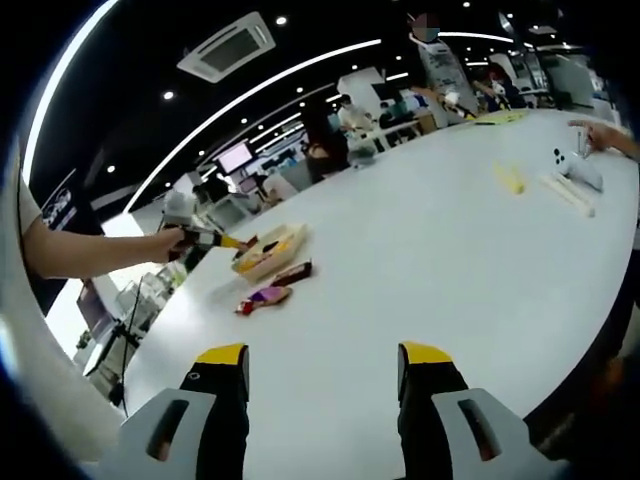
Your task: Place the target food into the container with the food tongs after gripping and lifting it, then release it inside without dropping or visibly crushing the food.
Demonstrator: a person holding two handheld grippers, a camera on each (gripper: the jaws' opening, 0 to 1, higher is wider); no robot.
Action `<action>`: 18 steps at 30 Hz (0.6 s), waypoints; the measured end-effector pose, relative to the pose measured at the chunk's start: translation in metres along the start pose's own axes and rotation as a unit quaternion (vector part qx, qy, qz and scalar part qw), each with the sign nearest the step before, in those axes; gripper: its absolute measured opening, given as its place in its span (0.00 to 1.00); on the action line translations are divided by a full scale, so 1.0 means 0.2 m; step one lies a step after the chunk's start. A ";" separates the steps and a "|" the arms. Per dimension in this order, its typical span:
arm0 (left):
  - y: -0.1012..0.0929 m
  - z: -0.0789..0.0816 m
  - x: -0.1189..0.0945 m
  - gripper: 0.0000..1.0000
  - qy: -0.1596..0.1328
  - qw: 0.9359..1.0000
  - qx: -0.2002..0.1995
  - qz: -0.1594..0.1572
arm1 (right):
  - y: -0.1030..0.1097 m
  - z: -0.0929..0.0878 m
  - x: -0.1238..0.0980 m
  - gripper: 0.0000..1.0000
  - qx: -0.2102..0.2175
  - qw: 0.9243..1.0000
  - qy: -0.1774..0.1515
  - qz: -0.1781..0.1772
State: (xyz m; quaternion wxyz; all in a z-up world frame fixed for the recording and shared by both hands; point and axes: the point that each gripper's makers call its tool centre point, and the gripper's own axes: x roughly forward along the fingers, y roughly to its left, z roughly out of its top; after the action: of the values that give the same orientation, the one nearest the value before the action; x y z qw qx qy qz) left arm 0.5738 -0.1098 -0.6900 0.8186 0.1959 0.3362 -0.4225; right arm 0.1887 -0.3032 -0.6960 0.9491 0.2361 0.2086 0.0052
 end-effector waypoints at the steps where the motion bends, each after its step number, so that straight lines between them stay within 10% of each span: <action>1: 0.00 0.00 0.00 0.20 0.002 1.000 -0.002 0.000 | 0.00 0.00 0.00 0.60 0.000 1.000 0.000 0.000; 18: 0.11 0.00 0.03 0.20 0.003 0.998 -0.046 0.040 | -0.01 -0.01 0.00 0.60 0.002 1.000 0.003 -0.004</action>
State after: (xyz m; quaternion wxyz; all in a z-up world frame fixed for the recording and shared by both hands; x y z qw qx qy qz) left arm 0.5954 -0.1005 -0.6940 0.8421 0.1725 0.3499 -0.3723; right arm 0.1873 -0.3043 -0.6974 0.9480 0.2369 0.2123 0.0021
